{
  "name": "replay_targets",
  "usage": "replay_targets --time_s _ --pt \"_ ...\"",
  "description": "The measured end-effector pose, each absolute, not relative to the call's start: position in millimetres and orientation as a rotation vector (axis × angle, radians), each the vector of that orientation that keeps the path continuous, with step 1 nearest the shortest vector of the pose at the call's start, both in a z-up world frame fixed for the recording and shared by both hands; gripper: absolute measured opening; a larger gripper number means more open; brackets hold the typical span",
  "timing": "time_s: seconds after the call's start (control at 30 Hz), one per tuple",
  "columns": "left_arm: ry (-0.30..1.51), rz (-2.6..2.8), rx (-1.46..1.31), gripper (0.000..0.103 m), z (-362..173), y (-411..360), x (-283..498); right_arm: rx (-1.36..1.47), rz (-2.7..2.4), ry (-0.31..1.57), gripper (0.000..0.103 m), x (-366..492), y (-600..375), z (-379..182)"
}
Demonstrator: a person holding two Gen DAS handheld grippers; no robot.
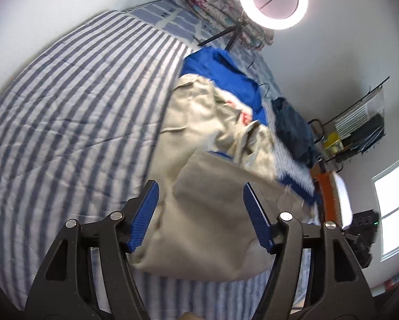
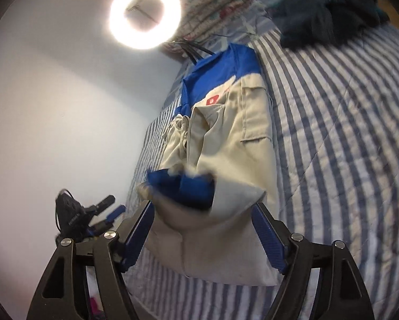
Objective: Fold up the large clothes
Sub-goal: 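Lift the hem with both tools and fold it toward the blue collar, then lay the folded hem down and open both tools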
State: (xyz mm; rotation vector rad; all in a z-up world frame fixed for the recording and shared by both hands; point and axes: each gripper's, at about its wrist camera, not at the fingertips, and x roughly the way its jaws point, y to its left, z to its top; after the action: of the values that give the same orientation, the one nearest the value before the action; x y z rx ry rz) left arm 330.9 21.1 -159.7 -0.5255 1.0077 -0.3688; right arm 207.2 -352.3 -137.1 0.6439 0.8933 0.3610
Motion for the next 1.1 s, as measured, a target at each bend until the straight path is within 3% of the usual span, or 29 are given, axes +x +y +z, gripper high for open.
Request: replay_targets --time_s 0.03,0.13,0.23,0.33,0.47,0.67,0.7,0.73,0.8,0.9,1.1 --pt "1.025 -0.367 -0.519 0.067 -167 24 330 0.61 0.361 0.905 0.071 205 -349 -138" --pt "1.093 -0.383 -0.493 0.05 -190 22 326 0.498 0.355 0.981 0.062 201 -335 -152" --pt "1.14 -0.396 -0.464 0.049 -206 14 322 0.451 0.337 1.056 0.055 201 -328 -170" --pt "1.175 -0.42 -0.455 0.039 -215 4 319 0.411 0.321 1.108 0.048 203 -322 -183" --pt "1.196 -0.45 -0.425 0.038 -220 -9 316 0.428 0.335 1.102 0.037 201 -325 -181" --pt "1.186 -0.442 -0.436 0.038 -222 -10 314 0.428 0.337 1.102 0.037 199 -329 -187" --pt "1.181 -0.443 -0.429 0.033 -220 -9 313 0.427 0.334 1.1 0.037 197 -328 -188" --pt "1.175 -0.441 -0.413 0.014 -219 -8 313 0.424 0.331 1.098 0.035 197 -326 -187" --pt "1.16 -0.437 -0.395 0.009 -213 -8 310 0.404 0.318 1.095 0.014 198 -322 -184" --pt "1.132 -0.413 -0.418 0.007 -199 1 293 0.406 0.33 1.071 0.003 194 -322 -171" --pt "1.161 -0.35 -0.371 0.008 -230 5 284 0.313 0.301 1.142 0.0 193 -311 -187"
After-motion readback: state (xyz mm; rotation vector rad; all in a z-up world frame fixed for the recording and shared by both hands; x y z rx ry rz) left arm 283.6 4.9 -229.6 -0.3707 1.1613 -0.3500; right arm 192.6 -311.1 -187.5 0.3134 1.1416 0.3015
